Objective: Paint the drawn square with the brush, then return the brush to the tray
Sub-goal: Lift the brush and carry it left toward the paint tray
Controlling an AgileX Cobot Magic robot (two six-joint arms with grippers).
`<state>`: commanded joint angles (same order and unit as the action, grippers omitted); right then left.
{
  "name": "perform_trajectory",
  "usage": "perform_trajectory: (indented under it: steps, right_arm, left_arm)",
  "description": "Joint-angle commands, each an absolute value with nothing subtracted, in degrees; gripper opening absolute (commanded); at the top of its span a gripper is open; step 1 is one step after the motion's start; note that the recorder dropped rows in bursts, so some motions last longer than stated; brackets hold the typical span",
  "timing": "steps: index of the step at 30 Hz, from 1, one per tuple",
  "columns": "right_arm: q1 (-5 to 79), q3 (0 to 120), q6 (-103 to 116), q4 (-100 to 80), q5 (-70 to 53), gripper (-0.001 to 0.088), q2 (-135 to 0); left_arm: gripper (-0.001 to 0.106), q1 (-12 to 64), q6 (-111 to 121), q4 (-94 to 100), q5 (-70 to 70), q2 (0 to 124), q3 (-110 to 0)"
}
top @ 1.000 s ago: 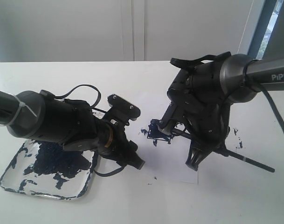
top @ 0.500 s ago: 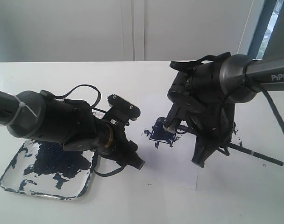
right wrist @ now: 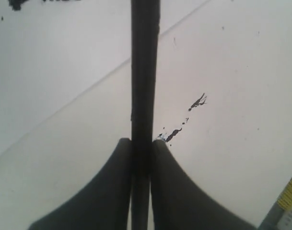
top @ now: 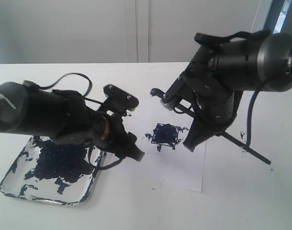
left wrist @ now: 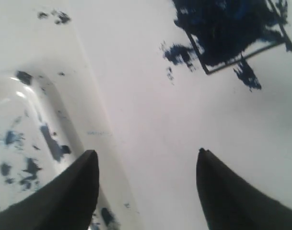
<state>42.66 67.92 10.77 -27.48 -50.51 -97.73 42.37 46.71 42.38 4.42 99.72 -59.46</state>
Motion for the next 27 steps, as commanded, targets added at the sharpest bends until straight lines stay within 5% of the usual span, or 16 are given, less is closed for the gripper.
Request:
perform_trajectory:
  steps: [11, 27]
  right_arm:
    - [44.15, 64.16, -7.97, 1.57, -39.12, 0.0, -96.31]
    - [56.37, 60.54, -12.87, 7.42, -35.13, 0.0, -104.83]
  left_arm:
    - [0.063, 41.93, 46.5, 39.75, 16.54, 83.45, -58.33]
    - [0.063, 41.93, 48.12, 33.37, 16.64, 62.71, -42.06]
